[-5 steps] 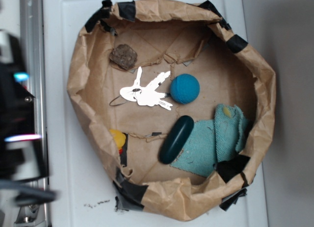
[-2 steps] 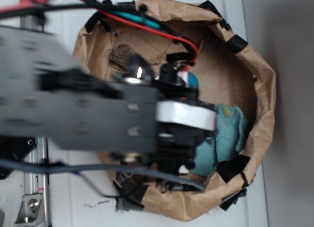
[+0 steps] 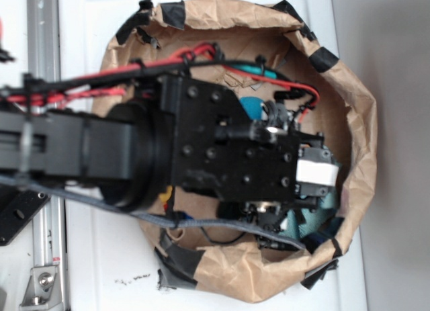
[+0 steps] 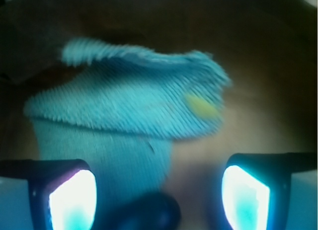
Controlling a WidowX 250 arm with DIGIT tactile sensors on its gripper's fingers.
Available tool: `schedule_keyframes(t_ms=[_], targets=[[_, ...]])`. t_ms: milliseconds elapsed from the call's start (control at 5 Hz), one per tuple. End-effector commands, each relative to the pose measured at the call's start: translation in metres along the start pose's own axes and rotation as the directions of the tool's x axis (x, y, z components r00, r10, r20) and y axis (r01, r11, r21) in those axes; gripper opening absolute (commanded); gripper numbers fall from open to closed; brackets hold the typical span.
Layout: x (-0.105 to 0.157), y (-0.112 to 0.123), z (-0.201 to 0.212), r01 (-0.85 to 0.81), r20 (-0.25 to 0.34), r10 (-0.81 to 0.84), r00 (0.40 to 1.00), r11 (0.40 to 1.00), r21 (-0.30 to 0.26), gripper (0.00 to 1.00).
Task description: Grab the blue cloth.
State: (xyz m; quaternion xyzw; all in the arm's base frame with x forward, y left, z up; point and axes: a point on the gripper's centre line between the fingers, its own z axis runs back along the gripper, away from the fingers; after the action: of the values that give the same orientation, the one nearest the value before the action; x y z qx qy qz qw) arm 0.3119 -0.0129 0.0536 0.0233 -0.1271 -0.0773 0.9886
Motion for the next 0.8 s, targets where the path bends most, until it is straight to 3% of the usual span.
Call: schedule_keyframes(t_ms=[0, 200, 400, 600], targets=[[0.027, -0.011, -0.017, 0.057, 0.149, -0.062, 0.987, 0.998, 0.036, 1.0], [0.034, -0.013, -0.028, 0.116, 0.163, -0.138, 0.977, 0.984, 0.133, 1.0], [0.037, -0.007, -0.026, 0.115, 0.188, -0.147, 0.971, 0.979, 0.167, 1.0], [0.035, -0.005, -0.031, 0.099, 0.169, -0.127, 0.977, 0.982, 0.164, 0.0]])
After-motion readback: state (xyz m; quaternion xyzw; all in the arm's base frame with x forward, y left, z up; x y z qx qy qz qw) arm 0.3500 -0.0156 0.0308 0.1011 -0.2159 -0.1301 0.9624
